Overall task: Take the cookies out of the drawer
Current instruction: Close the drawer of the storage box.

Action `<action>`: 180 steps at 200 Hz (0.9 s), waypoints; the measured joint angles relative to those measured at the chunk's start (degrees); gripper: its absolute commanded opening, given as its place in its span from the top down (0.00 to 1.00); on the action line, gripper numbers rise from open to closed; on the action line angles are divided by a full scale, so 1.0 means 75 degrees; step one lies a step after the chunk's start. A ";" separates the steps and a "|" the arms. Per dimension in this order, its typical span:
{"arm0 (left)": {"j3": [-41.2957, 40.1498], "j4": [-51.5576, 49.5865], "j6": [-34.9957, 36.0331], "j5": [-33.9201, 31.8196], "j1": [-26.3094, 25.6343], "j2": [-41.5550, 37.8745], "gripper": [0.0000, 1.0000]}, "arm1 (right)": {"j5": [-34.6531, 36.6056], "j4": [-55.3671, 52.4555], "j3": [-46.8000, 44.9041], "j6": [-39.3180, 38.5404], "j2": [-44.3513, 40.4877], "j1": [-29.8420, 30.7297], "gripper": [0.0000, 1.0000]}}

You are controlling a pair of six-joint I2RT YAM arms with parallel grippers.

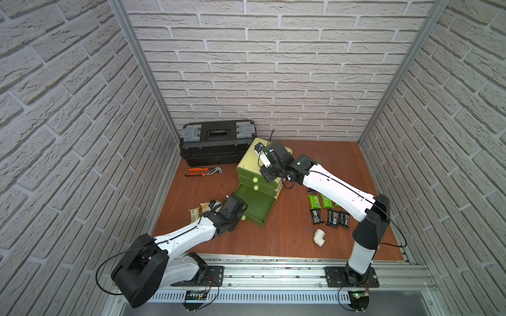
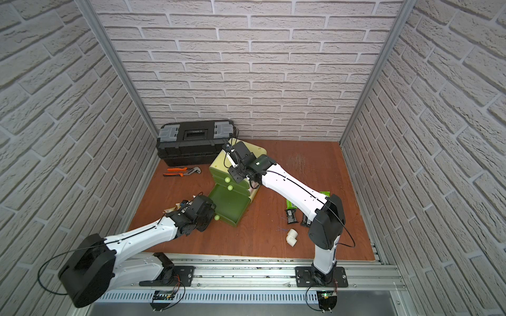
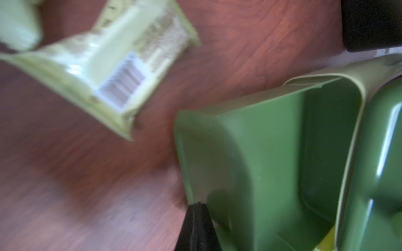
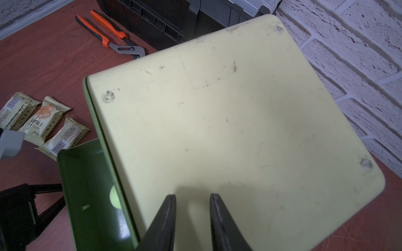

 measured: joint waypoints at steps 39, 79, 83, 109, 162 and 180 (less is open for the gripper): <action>0.0044 0.1335 0.0090 0.0154 0.0175 0.0854 0.98 | 0.0003 0.0006 -0.0012 0.0012 0.0000 0.0000 0.69; 0.0044 0.3034 0.0125 0.0082 0.0219 0.1734 0.95 | 0.0006 0.0006 -0.0012 0.0026 0.0000 0.0000 0.69; 0.0044 0.3191 0.0128 0.0064 0.0219 0.1821 0.95 | 0.0006 0.0006 -0.0012 0.0026 0.0000 0.0000 0.69; 0.0137 0.3946 0.0128 0.0020 0.0230 0.2340 0.95 | 0.0006 0.0006 -0.0012 0.0026 0.0000 0.0000 0.69; 0.0565 0.4893 0.0099 0.0044 0.0283 0.3144 0.89 | 0.0003 0.0009 -0.0015 0.0058 0.0000 0.0000 0.69; 0.0612 0.4992 -0.0003 0.0064 0.0286 0.3334 0.85 | 0.0000 0.0035 -0.0015 0.0082 0.0000 0.0000 0.69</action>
